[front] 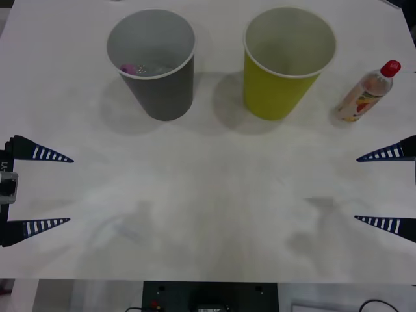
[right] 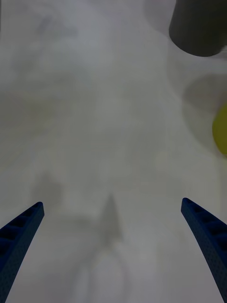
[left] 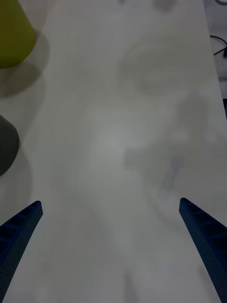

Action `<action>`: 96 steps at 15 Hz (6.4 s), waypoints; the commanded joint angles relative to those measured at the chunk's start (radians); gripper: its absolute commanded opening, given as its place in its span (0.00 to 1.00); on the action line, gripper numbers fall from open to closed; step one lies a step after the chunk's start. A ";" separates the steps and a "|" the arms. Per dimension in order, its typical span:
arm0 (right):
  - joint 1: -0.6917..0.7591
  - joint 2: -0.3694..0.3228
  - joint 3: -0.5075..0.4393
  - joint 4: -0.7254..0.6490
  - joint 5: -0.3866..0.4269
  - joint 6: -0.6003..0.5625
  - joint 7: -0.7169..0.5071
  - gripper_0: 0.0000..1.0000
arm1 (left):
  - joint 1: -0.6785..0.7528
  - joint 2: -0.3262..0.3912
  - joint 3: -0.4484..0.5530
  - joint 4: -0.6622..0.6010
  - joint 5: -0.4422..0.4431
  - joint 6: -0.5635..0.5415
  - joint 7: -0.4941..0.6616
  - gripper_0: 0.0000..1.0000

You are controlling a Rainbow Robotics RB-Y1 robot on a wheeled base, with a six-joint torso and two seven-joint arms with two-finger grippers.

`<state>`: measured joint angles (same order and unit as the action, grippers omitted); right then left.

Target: Put the can into the green bin and the plastic bottle into the gray bin

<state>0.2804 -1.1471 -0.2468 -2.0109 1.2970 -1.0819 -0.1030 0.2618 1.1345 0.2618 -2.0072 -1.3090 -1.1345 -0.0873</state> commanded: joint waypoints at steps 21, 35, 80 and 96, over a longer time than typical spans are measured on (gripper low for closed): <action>0.014 -0.267 0.709 -0.092 -0.096 1.458 -0.580 1.00 | 0.000 0.000 0.000 0.000 0.000 0.000 0.000 1.00; -0.395 -0.080 1.006 0.307 -0.119 1.714 -0.770 1.00 | 0.000 0.000 0.000 0.000 0.000 0.000 0.000 1.00; -0.971 0.363 1.227 1.078 -0.182 1.714 -0.781 0.00 | 0.000 0.000 0.000 0.000 0.000 0.000 0.000 1.00; -0.800 0.198 1.095 0.837 0.002 1.571 -0.785 0.00 | 0.000 0.000 0.000 0.000 0.000 0.000 0.000 1.00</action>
<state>-0.5500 -0.9306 0.8851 -1.1453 1.2542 0.5297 -0.8890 0.2618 1.1345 0.2618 -2.0071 -1.3090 -1.1345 -0.0873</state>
